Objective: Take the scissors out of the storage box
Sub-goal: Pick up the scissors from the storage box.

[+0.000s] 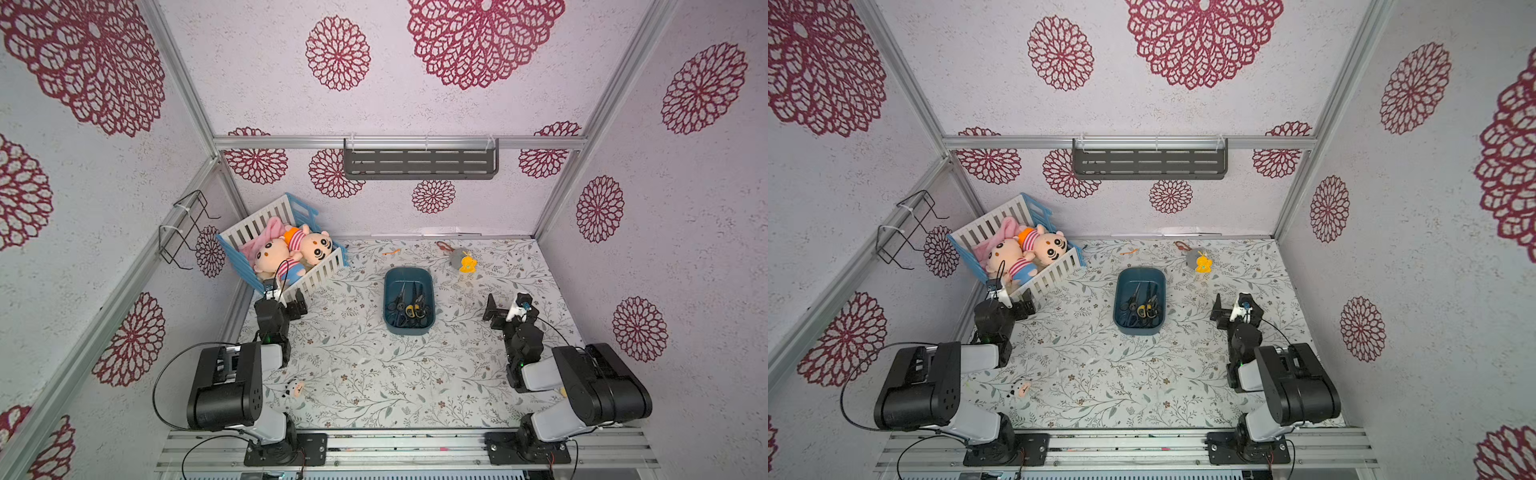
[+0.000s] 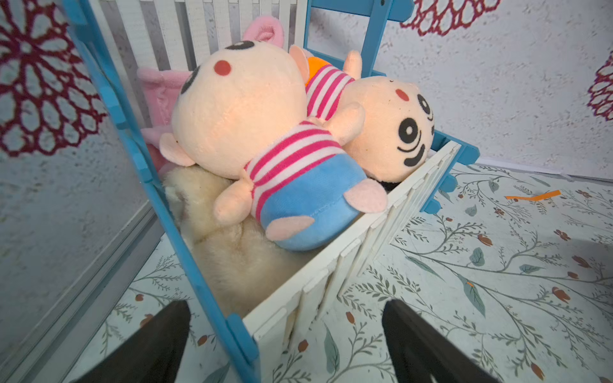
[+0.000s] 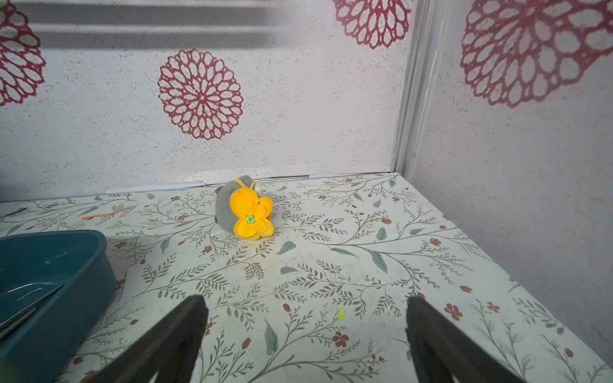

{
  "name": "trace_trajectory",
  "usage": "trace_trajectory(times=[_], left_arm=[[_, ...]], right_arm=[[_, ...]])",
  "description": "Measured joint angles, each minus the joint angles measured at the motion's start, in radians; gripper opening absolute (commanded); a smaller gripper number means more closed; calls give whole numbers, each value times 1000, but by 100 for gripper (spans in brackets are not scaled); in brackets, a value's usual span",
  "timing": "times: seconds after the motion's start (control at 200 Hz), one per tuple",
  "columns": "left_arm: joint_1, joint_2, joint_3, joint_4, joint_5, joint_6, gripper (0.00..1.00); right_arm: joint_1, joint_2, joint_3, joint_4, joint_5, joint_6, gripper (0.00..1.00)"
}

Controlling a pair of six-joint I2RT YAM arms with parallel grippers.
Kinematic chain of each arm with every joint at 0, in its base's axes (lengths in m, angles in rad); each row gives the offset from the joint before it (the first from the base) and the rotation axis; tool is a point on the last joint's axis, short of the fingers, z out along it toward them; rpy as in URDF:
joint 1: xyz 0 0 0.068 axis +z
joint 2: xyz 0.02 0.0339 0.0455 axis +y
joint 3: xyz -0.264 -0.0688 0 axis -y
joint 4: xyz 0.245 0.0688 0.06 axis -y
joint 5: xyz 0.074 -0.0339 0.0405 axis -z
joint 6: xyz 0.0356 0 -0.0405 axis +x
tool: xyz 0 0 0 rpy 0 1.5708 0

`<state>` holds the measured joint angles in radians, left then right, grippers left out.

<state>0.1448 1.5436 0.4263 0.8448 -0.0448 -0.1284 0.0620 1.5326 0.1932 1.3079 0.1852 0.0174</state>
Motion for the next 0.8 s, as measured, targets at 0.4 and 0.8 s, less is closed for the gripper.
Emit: trace_trajectory(times=[0.4,0.8], left_arm=[[0,0,0,0,-11,0,97],[-27,-55,294,-481,-109,-10,97]], right_arm=[[0,0,0,0,0,0,99],[14,-50,65,-171,-7,-13,99]])
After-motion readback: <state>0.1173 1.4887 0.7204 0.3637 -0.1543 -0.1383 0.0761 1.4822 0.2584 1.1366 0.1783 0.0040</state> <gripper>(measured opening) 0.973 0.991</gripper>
